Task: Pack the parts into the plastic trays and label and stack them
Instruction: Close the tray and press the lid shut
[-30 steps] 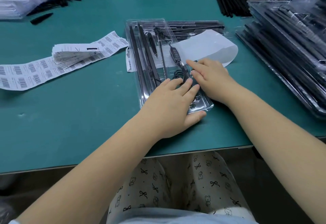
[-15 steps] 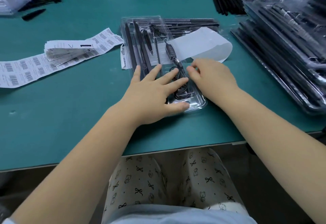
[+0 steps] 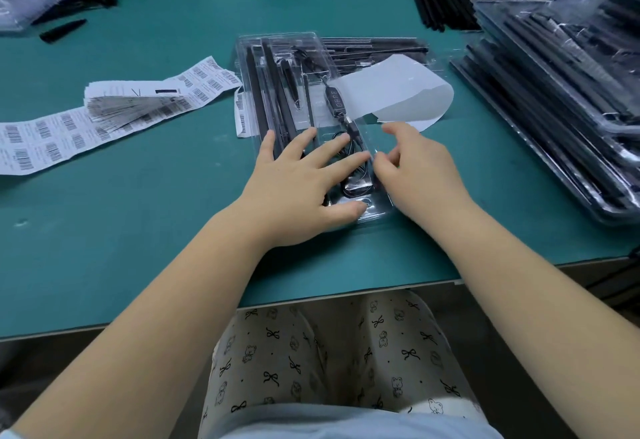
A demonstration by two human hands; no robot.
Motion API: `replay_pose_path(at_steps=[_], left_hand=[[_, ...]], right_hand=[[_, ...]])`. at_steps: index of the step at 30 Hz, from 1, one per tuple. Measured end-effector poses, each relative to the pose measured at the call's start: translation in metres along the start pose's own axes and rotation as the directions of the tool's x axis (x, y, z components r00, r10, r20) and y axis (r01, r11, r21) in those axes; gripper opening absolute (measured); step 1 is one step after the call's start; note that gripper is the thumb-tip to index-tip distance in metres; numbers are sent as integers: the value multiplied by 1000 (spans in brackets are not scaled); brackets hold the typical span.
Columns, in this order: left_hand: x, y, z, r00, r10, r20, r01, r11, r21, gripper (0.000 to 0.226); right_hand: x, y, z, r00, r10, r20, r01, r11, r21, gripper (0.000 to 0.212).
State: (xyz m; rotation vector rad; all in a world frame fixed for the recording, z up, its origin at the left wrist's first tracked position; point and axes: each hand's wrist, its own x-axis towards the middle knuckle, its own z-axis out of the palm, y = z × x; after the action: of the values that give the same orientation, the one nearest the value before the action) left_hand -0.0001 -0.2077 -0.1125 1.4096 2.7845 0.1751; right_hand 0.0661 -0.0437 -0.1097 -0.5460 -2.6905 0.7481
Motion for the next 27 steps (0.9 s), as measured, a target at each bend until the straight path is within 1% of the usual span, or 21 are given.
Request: replay_pose_path(at_steps=[1, 3, 7, 8, 10, 12, 13, 14, 15, 16, 18, 19, 21, 23, 24, 25, 26, 27], left_hand=[[0, 0, 0, 1000, -7, -2, 7, 1000, 6, 76], [1, 0, 1, 1000, -20, -11, 20, 1000, 14, 83], [1, 0, 2, 1000, -16, -20, 17, 1000, 22, 83], [1, 0, 2, 1000, -16, -19, 16, 1000, 25, 84], [1, 1, 2, 1000, -18, -20, 19, 1000, 22, 87], [1, 2, 1, 1000, -17, -23, 18, 1000, 0, 92], [0, 2, 0, 1000, -16, -23, 16, 1000, -16, 98], [0, 2, -1, 1000, -12, -22, 12, 1000, -28, 106], [-1, 2, -1, 1000, -7, -19, 6, 1000, -31, 111], [-1, 2, -2, 1000, -1, -18, 0, 1000, -28, 113], [-1, 2, -2, 1000, 5, -21, -6, 1000, -19, 109], [-1, 2, -2, 1000, 4, -23, -5, 1000, -17, 108], [-2, 3, -2, 1000, 1, -21, -1, 1000, -19, 107], [-2, 4, -3, 1000, 3, -19, -3, 1000, -26, 105], [-2, 4, -3, 1000, 3, -16, -4, 1000, -30, 104], [-2, 5, -3, 1000, 3, -11, -3, 999, -36, 103], [-2, 5, -4, 1000, 6, -11, -7, 999, -40, 102], [-3, 6, -5, 1000, 17, -13, -18, 999, -38, 101]], right_hand=[[-3, -1, 2, 999, -52, -12, 51, 997, -52, 41], [-5, -1, 5, 992, -123, -17, 120, 984, -130, 40], [-6, 1, 7, 982, -174, -72, 158, 970, -186, 38], [-5, 1, 7, 982, -182, -50, 168, 963, -211, 39], [-1, 2, 8, 992, -125, 27, 128, 961, -244, 42], [4, 3, 7, 997, -39, 71, 51, 981, -185, 40], [6, 3, 5, 997, -17, 71, 25, 993, -118, 34], [7, 4, 4, 997, -18, 69, 22, 998, -57, 25], [8, 5, 2, 996, -38, 77, 38, 999, -8, 21], [8, 6, 1, 994, -49, 93, 46, 998, 43, 22], [9, 6, -1, 992, -47, 115, 33, 992, 125, 26], [10, 7, -1, 990, -56, 127, 41, 992, 119, 29], [11, 9, 2, 983, -105, 152, 99, 994, 47, 33], [8, 8, 5, 978, -181, 99, 181, 983, 9, 27], [6, 7, 5, 975, -218, 43, 217, 976, 13, 22], [4, 6, 5, 971, -240, -21, 241, 970, 24, 22], [3, 5, 5, 969, -235, -79, 240, 969, 63, 22], [3, 7, 4, 976, -186, -116, 203, 968, 149, 21]])
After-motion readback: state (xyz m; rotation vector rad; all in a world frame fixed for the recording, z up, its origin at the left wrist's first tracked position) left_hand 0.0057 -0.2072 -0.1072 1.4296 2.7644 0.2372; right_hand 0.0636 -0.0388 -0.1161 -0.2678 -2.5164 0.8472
